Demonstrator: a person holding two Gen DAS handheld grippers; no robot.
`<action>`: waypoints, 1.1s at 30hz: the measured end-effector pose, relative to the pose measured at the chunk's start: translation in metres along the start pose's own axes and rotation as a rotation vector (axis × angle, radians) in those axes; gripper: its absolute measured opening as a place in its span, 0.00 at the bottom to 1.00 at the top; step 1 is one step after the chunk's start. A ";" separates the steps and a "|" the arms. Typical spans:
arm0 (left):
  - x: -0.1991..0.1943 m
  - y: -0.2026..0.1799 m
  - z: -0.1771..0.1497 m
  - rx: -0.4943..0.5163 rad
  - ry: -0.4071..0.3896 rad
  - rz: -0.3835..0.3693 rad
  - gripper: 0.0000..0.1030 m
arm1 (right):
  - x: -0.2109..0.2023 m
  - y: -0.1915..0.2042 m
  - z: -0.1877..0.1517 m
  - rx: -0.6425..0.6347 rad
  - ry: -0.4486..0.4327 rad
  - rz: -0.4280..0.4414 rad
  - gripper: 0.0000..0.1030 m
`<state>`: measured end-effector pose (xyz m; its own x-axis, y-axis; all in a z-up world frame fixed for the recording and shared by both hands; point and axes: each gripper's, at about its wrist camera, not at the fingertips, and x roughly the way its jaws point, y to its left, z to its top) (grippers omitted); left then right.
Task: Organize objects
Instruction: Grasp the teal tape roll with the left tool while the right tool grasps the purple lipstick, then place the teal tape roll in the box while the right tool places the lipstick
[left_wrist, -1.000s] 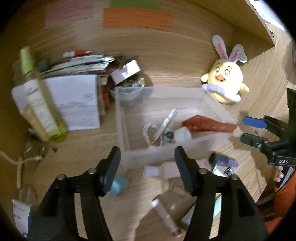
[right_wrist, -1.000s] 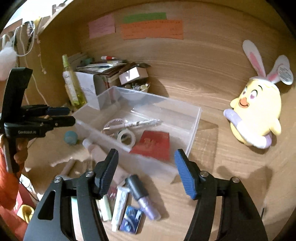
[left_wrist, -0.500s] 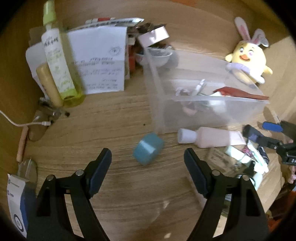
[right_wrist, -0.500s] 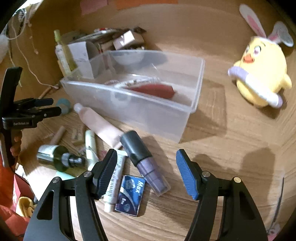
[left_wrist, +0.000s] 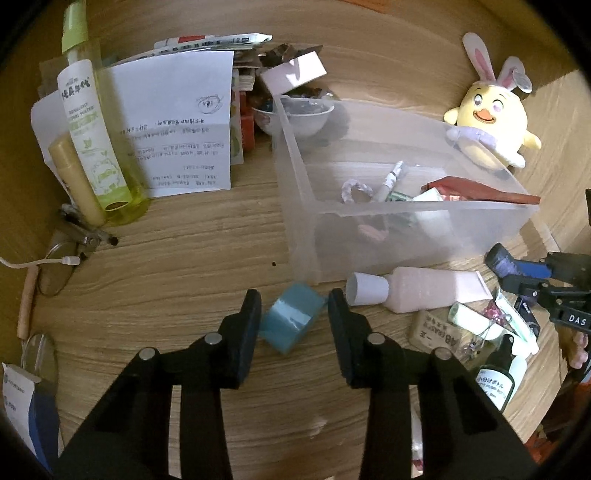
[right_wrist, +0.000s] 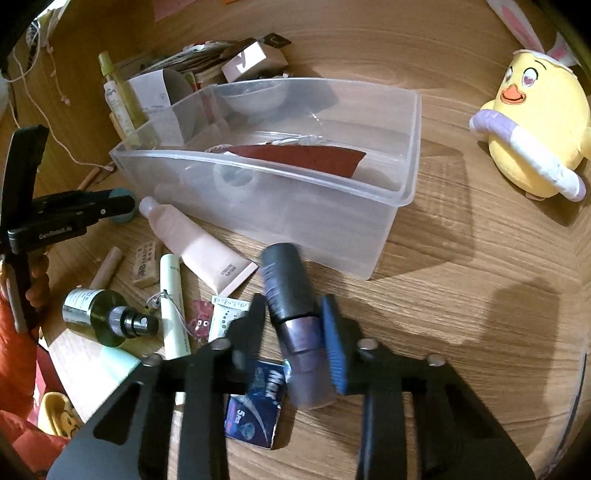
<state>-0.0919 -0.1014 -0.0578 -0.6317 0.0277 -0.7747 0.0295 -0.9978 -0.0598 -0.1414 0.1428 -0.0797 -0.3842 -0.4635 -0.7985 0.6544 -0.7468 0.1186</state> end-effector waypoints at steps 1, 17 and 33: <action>-0.001 -0.001 -0.001 0.000 -0.004 -0.001 0.36 | -0.001 0.000 -0.001 -0.005 -0.004 -0.009 0.24; -0.041 -0.010 -0.012 -0.050 -0.090 -0.036 0.36 | -0.054 0.009 0.001 -0.019 -0.149 -0.025 0.23; -0.078 -0.036 0.037 -0.023 -0.257 -0.107 0.36 | -0.105 0.022 0.050 -0.043 -0.370 -0.023 0.23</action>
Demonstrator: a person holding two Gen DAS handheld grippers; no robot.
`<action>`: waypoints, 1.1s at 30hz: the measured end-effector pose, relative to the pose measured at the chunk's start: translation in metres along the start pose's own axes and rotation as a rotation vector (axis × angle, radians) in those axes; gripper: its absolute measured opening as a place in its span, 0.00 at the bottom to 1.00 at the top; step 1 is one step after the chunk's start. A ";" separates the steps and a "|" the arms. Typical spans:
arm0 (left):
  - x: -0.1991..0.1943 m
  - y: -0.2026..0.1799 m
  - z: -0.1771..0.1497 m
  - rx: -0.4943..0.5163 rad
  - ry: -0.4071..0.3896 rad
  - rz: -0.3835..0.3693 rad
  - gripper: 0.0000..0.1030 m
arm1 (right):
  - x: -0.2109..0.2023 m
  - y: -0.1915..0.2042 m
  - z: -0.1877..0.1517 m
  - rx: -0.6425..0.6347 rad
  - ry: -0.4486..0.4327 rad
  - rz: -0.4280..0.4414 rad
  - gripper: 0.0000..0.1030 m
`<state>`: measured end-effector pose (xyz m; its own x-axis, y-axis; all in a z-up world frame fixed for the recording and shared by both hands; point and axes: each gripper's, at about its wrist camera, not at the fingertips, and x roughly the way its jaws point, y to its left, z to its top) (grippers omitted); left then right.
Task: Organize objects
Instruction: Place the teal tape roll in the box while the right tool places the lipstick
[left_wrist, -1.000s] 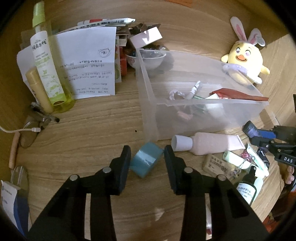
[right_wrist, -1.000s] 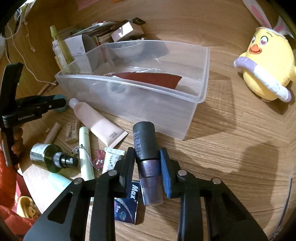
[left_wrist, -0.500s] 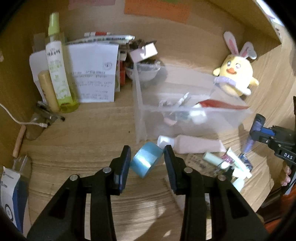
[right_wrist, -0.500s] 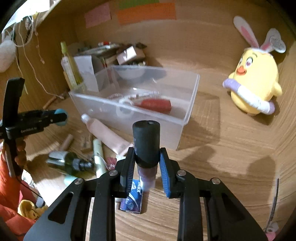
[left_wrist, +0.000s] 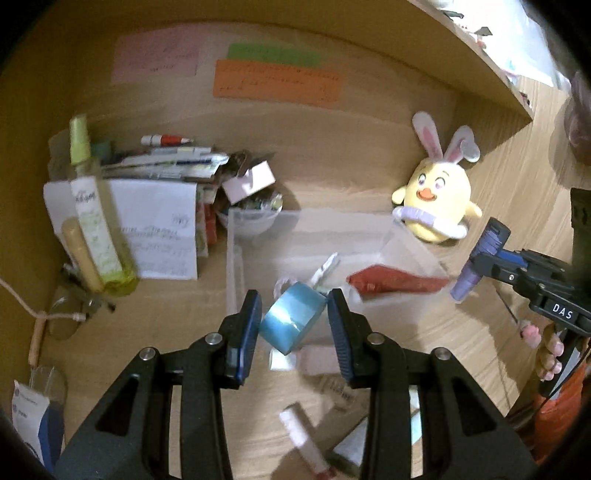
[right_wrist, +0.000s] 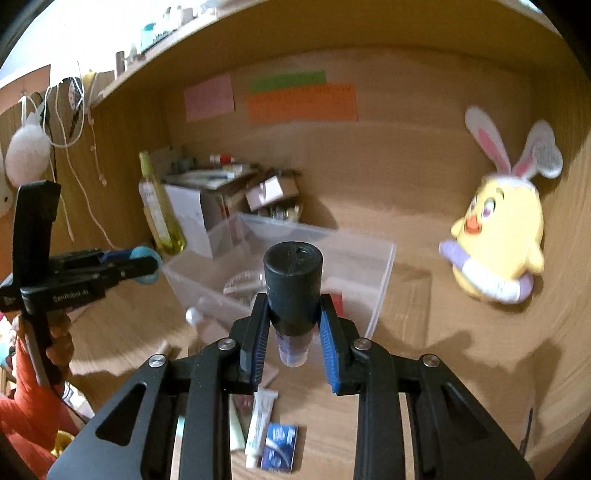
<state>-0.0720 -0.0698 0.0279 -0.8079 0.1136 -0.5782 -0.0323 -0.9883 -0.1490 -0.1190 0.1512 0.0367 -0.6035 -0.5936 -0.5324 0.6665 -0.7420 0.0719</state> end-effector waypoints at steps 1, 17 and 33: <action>0.002 -0.001 0.005 -0.002 -0.001 -0.005 0.36 | 0.001 0.000 0.005 -0.003 -0.010 -0.003 0.23; 0.080 -0.005 0.022 -0.007 0.140 0.011 0.36 | 0.079 -0.012 0.028 -0.084 0.094 -0.155 0.23; 0.094 -0.008 0.018 0.007 0.184 -0.016 0.37 | 0.140 0.016 0.019 -0.151 0.244 -0.083 0.25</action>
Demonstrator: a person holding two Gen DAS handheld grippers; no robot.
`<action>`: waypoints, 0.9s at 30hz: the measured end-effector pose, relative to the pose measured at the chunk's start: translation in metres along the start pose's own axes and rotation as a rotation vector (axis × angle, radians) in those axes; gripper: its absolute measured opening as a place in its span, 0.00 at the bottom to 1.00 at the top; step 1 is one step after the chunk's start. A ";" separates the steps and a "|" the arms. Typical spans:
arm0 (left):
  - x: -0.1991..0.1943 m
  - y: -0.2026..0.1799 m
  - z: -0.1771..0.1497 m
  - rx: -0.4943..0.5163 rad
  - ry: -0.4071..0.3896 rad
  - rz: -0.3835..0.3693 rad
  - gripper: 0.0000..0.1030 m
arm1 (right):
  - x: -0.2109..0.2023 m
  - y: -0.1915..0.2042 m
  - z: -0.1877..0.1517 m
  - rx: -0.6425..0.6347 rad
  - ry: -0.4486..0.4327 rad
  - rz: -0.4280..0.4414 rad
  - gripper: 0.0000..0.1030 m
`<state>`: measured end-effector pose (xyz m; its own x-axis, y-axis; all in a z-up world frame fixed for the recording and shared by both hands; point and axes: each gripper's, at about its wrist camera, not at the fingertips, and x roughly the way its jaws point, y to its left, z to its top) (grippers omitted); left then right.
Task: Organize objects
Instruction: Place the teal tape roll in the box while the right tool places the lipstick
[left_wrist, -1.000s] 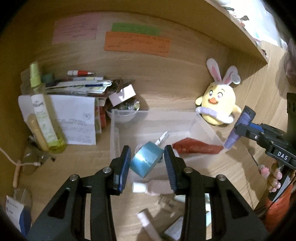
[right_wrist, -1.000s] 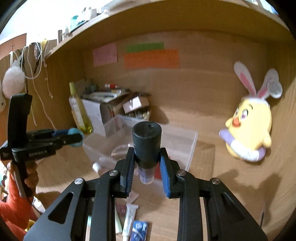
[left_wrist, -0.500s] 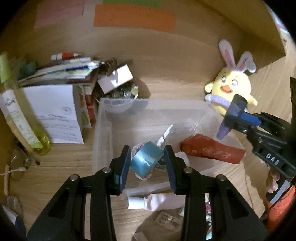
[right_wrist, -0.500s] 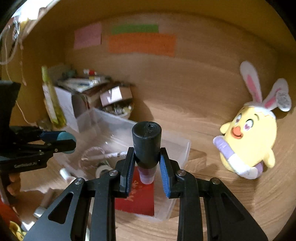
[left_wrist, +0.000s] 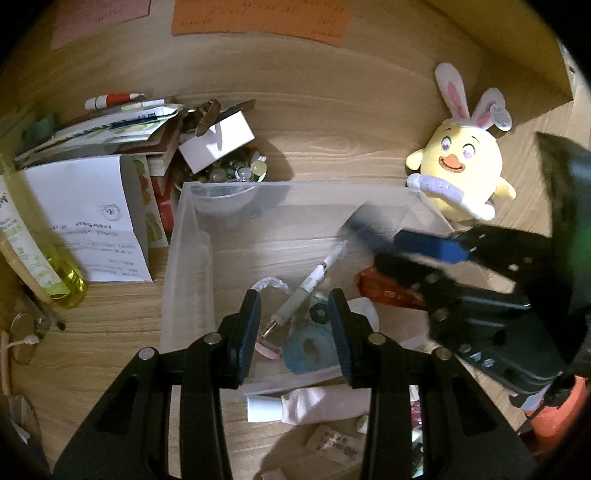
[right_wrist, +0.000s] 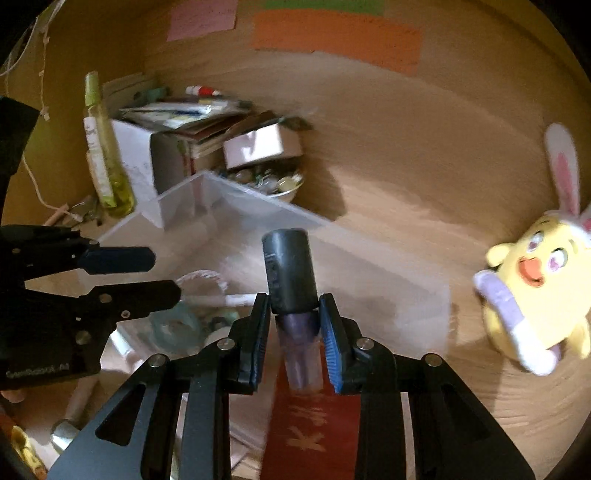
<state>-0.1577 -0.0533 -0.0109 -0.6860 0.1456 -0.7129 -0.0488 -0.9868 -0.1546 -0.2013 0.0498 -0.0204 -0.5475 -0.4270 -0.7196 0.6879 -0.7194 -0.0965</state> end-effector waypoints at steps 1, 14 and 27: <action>-0.003 0.000 0.000 0.001 -0.004 -0.003 0.37 | 0.001 0.000 -0.001 0.004 0.007 0.004 0.25; -0.066 -0.011 -0.032 0.053 -0.113 0.038 0.75 | -0.075 -0.009 -0.029 0.041 -0.108 0.022 0.43; -0.074 -0.035 -0.091 0.097 -0.049 0.001 0.79 | -0.099 -0.017 -0.107 0.162 -0.056 0.039 0.53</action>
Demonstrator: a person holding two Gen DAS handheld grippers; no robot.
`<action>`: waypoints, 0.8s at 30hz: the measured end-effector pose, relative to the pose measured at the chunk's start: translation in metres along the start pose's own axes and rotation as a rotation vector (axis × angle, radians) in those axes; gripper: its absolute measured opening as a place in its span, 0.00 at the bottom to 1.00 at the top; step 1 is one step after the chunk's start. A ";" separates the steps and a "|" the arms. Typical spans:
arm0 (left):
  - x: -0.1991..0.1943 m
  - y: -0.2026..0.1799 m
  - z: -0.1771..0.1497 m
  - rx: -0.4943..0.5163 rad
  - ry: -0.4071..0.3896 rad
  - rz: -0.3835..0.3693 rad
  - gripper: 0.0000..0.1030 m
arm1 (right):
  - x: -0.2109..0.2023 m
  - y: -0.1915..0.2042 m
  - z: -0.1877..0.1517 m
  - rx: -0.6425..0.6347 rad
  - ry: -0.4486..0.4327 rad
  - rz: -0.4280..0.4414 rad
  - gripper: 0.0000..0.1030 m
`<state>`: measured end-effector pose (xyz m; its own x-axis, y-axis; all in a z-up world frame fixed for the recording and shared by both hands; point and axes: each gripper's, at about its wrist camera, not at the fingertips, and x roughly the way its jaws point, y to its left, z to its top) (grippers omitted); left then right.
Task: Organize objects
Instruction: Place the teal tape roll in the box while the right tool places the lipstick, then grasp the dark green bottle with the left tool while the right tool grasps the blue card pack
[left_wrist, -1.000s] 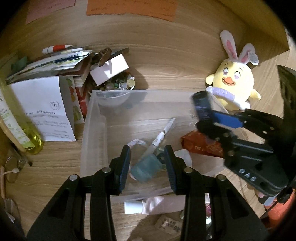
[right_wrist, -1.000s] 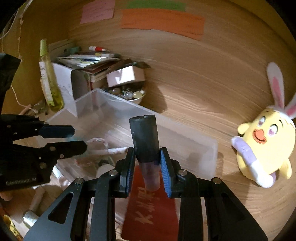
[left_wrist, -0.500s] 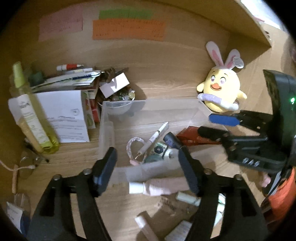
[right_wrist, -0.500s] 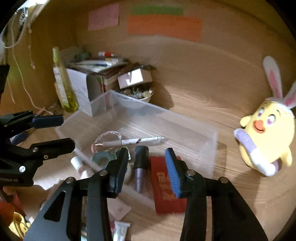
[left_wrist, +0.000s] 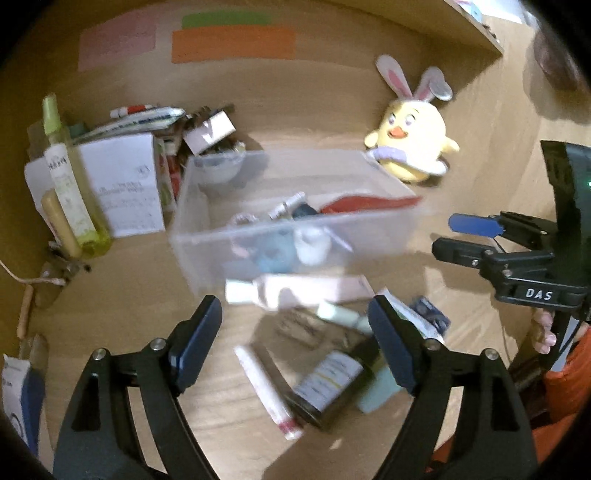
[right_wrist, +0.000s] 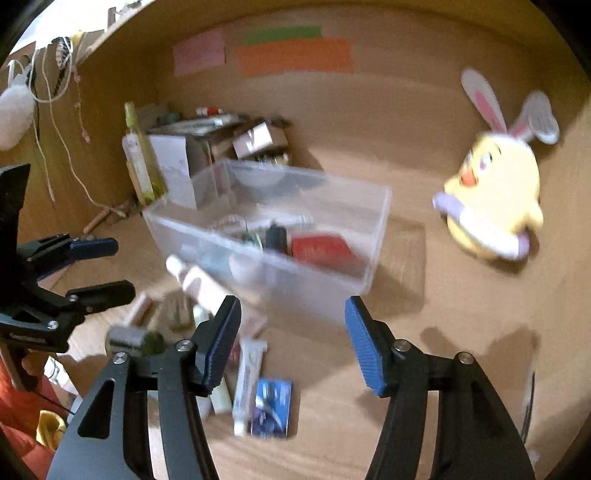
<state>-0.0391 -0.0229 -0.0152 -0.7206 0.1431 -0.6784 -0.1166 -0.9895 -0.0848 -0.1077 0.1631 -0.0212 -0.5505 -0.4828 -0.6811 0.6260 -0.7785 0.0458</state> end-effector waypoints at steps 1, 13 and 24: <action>0.002 -0.003 -0.005 0.004 0.010 -0.004 0.79 | 0.001 -0.002 -0.006 0.013 0.013 0.004 0.53; 0.022 -0.015 -0.042 -0.009 0.092 -0.045 0.75 | 0.017 -0.013 -0.060 0.118 0.124 0.052 0.53; 0.022 -0.014 -0.048 -0.037 0.073 -0.064 0.62 | 0.024 0.005 -0.059 0.034 0.105 -0.032 0.35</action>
<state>-0.0208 -0.0070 -0.0644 -0.6605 0.2058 -0.7221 -0.1348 -0.9786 -0.1556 -0.0855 0.1715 -0.0805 -0.5079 -0.4139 -0.7555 0.5888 -0.8070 0.0463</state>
